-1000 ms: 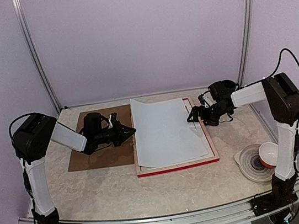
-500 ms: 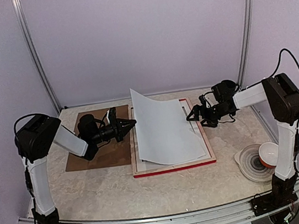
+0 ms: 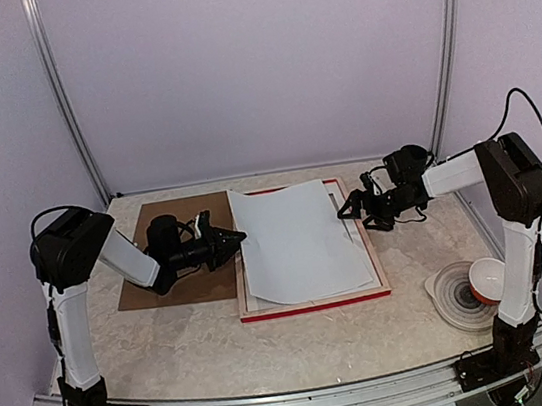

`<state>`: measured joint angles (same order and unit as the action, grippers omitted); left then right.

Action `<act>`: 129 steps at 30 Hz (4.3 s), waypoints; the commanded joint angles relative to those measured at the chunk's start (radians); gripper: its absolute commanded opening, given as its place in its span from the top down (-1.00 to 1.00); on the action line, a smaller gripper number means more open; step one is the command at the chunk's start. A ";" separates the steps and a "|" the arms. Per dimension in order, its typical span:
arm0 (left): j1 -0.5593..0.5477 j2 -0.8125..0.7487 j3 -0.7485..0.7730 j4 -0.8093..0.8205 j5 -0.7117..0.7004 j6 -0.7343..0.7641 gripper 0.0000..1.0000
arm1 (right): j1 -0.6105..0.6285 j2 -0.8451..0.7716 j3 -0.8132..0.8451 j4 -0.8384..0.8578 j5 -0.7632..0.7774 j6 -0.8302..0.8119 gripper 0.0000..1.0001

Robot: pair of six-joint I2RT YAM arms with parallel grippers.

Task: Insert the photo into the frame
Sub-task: Place the photo on the mat board.

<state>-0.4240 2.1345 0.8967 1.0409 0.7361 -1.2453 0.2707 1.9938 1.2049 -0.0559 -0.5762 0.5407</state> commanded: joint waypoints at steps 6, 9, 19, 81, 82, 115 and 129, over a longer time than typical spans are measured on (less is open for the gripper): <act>-0.010 -0.004 0.047 -0.177 -0.023 0.130 0.43 | 0.001 -0.023 0.000 0.003 -0.019 -0.001 -0.99; -0.018 0.004 0.061 -0.181 -0.028 0.131 0.43 | 0.001 -0.024 0.000 -0.001 -0.017 -0.003 -0.98; -0.030 0.025 0.091 0.005 0.058 0.021 0.94 | 0.001 -0.030 -0.010 -0.001 -0.013 -0.007 -0.98; -0.062 0.071 0.301 -0.378 0.004 0.388 0.67 | -0.008 -0.039 -0.006 0.035 -0.096 0.023 -0.98; -0.065 0.073 0.306 -0.379 0.006 0.387 0.66 | -0.008 -0.039 -0.004 0.034 -0.094 0.022 -0.98; -0.049 -0.150 0.330 -0.702 -0.165 0.545 -0.98 | -0.008 -0.112 0.017 -0.071 0.036 -0.034 -0.98; -0.053 -0.305 0.308 -0.891 -0.383 0.640 -0.98 | -0.007 -0.206 0.025 -0.118 0.104 -0.068 -0.98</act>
<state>-0.4728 1.8889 1.2015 0.2119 0.4316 -0.6563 0.2653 1.8431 1.2057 -0.1490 -0.5022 0.4969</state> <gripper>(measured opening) 0.989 0.993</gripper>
